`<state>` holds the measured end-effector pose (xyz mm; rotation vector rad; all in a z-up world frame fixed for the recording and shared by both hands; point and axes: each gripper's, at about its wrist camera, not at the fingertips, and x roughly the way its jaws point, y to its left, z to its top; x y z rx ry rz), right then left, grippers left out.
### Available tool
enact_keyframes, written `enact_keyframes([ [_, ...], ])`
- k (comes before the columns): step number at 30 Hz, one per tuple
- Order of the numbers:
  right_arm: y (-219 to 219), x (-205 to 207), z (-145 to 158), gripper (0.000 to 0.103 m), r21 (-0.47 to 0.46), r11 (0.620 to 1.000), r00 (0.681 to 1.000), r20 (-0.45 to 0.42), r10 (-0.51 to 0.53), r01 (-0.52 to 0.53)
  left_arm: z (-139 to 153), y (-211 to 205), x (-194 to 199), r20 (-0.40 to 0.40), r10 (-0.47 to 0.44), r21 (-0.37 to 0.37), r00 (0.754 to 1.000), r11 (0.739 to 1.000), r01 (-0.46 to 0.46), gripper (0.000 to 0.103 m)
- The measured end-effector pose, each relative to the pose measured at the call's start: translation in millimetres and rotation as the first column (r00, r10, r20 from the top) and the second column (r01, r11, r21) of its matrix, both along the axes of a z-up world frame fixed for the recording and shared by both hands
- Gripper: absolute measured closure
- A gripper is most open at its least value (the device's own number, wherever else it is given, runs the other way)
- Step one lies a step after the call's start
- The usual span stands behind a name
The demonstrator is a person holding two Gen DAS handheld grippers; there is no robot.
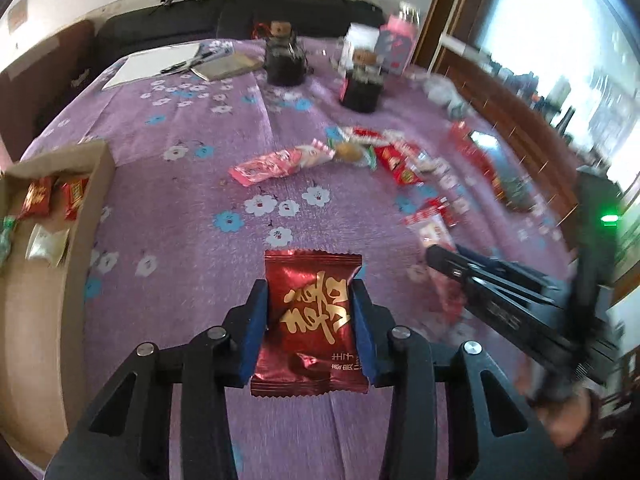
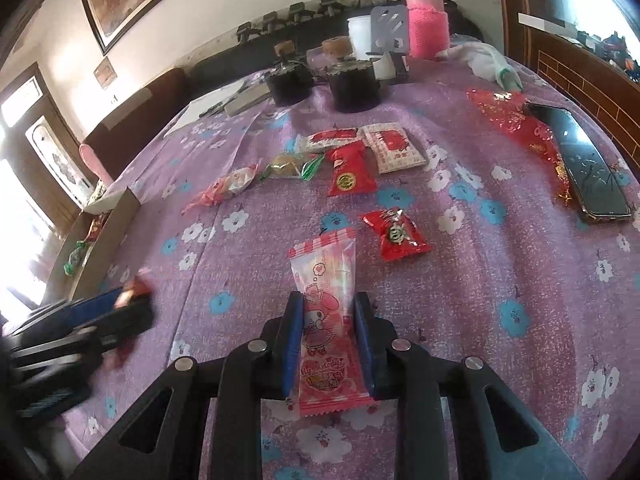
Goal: Organize snacks
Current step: 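Carry both snacks into the cardboard tray and open both grippers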
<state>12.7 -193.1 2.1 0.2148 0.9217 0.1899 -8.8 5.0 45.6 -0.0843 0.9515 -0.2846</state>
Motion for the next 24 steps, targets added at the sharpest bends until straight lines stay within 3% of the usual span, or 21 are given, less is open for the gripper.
enact_keyframes([
  [6,-1.3,-2.2,3.3,0.077,0.001,1.000,1.000,0.025,-0.014,0.014,21.0,60.5,-33.1,0.034,0.091,-0.135,0.995,0.987,-0.085,0.065],
  [10,6.3,-7.1,16.0,0.077,-0.002,1.000,0.999,0.047,-0.005,0.005,28.8,112.4,-51.0,0.036,0.181,-0.149,0.983,0.973,-0.174,0.065],
  [18,92.3,-16.9,68.8,0.077,-0.008,0.982,0.978,0.086,0.191,-0.191,36.3,211.4,-46.2,0.037,0.330,-0.061,0.943,0.943,-0.327,0.065],
  [24,176.0,-3.6,80.8,0.078,0.053,0.939,0.941,0.043,0.336,-0.338,22.1,250.0,-20.4,0.010,0.386,-0.016,0.923,0.923,-0.385,0.065],
])
